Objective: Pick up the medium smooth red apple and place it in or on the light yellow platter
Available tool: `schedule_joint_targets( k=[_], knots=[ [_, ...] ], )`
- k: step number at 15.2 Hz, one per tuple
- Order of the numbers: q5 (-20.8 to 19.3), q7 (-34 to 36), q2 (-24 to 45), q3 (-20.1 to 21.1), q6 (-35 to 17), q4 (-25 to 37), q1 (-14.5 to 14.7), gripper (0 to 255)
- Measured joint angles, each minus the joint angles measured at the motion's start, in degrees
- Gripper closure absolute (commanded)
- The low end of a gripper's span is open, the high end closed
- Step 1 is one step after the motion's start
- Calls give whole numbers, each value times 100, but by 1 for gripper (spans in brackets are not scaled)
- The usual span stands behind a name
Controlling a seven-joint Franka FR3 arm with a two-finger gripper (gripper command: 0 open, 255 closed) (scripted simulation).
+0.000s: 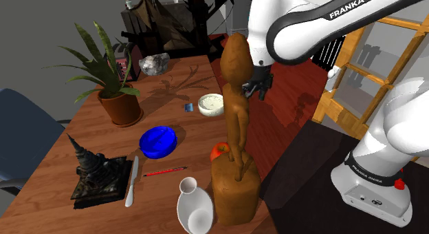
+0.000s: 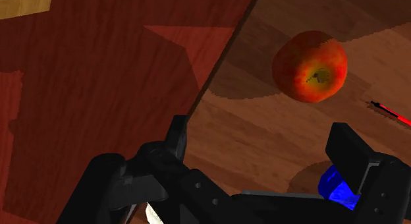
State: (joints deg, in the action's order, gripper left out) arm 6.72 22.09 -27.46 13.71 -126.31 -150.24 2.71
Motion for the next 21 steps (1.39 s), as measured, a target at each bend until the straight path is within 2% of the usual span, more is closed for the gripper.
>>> schedule_joint_targets(
  k=[5,11,13,21],
  knots=[
    [140,631,967,405,-973,24,57,0],
    [-144,1505,2428,765,-2057,438,14,0],
    [-323,1813,2849,816,-2308,613,33,0],
    [-818,2247,3591,725,-2955,673,114,0]
  ],
)
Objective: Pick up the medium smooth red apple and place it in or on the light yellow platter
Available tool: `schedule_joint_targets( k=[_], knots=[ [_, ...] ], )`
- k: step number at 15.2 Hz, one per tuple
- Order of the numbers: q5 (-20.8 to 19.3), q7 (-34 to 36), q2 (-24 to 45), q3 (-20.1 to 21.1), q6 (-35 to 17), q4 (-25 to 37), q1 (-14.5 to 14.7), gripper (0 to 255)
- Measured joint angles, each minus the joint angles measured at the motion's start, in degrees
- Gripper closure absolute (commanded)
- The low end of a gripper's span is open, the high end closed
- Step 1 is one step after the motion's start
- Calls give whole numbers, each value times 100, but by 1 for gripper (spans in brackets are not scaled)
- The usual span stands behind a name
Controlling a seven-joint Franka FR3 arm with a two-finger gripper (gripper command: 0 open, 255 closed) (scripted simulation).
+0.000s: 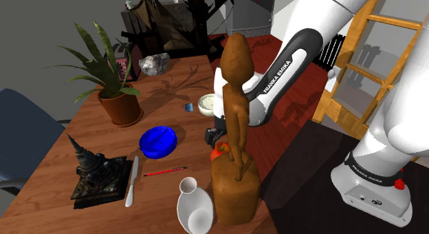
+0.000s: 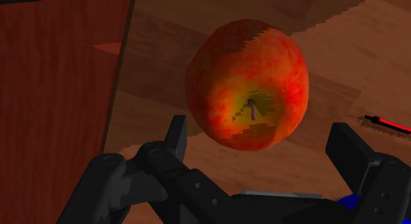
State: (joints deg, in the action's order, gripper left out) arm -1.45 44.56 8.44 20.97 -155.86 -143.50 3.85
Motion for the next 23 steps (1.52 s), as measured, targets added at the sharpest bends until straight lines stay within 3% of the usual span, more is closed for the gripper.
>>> schedule_joint_targets(
  k=[6,7,17,23],
  knots=[
    [-55,42,69,-19,-75,-7,16,0],
    [-55,42,69,-19,-75,-7,16,255],
    [-53,41,62,-19,-73,-1,15,255],
    [246,-160,-332,85,313,7,-43,255]
  ],
)
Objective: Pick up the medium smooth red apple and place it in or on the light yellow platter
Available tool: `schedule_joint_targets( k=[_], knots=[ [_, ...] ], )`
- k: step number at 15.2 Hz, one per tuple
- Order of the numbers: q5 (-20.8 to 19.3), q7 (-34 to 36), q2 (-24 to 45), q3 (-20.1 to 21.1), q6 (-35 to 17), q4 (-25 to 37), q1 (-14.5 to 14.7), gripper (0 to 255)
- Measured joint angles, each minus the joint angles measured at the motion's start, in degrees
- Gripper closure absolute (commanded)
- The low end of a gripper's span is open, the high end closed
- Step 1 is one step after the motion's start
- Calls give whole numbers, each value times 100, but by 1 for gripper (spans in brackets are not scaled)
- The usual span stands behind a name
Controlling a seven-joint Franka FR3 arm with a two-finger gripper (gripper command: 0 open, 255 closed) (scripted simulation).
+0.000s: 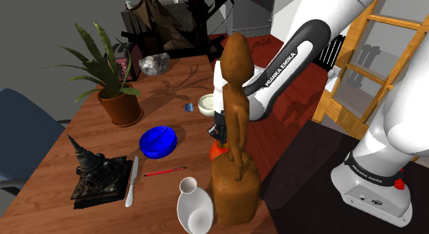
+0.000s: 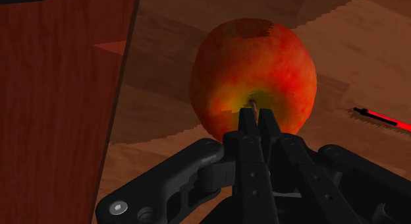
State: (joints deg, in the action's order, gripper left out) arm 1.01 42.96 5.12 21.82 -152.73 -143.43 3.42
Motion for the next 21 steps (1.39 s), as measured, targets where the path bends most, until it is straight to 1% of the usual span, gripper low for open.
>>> schedule_joint_targets(
  k=[5,12,18,21],
  knots=[
    [260,-174,-393,46,412,44,-20,255],
    [519,-347,-892,39,1021,182,-13,255],
    [640,-415,-1214,14,1494,346,4,255],
    [543,-624,-1028,-135,1591,603,-139,255]
  ],
)
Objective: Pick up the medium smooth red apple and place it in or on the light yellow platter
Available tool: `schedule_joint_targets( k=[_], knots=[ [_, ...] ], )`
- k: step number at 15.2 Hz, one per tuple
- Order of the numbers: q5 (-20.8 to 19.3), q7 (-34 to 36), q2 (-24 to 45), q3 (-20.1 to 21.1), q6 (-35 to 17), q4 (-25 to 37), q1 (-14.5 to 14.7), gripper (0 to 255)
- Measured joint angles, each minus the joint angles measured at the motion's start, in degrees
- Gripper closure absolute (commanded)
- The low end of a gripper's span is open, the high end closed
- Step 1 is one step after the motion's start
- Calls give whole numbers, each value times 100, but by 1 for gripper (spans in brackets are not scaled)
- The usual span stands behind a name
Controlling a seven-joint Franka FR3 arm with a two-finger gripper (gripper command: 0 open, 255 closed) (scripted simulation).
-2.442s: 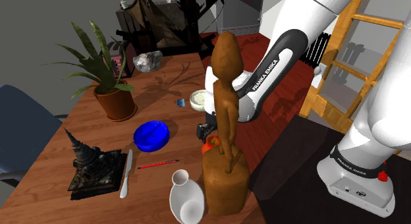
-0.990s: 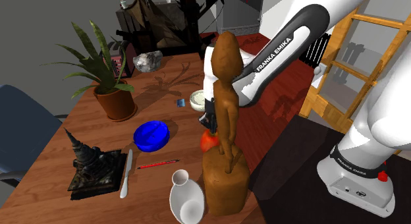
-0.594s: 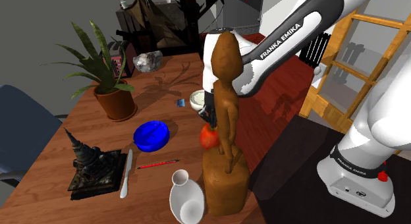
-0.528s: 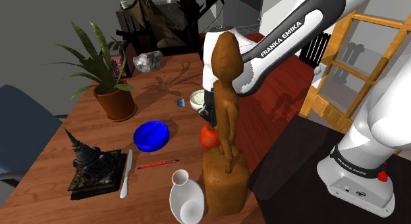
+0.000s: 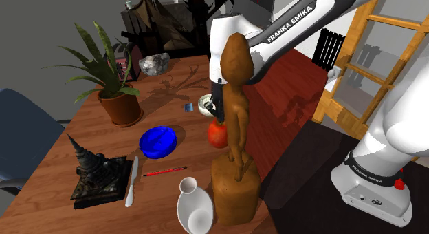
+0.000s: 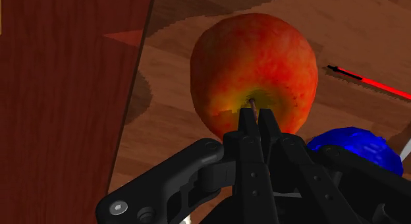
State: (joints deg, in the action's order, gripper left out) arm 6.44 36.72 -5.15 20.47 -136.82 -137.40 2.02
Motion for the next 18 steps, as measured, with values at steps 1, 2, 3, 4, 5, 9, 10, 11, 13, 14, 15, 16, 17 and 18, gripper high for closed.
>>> schedule_joint_targets(
  k=[1,2,3,4,5,9,10,11,13,14,15,16,17,18],
  knots=[
    [-38,-105,72,-72,66,128,-67,255],
    [-82,-210,176,-143,122,275,-136,255],
    [-105,-318,232,-212,223,424,-200,255],
    [-140,-404,311,-270,289,562,-256,255],
    [-180,-483,413,-324,372,736,-310,255],
    [-309,-836,839,-546,619,1373,-534,255],
    [-347,-900,978,-590,708,1593,-577,255],
    [-379,-961,1104,-631,810,1812,-618,255],
    [-432,-1135,1373,-727,936,2195,-720,255],
    [-446,-1217,1473,-769,1038,2388,-768,255],
    [-472,-1258,1597,-796,1128,2595,-794,255],
    [-504,-1348,1791,-845,1222,2876,-845,255],
    [-530,-1400,1951,-878,1337,3143,-876,255],
    [-536,-1490,2057,-915,1415,3321,-929,255]
  ],
)
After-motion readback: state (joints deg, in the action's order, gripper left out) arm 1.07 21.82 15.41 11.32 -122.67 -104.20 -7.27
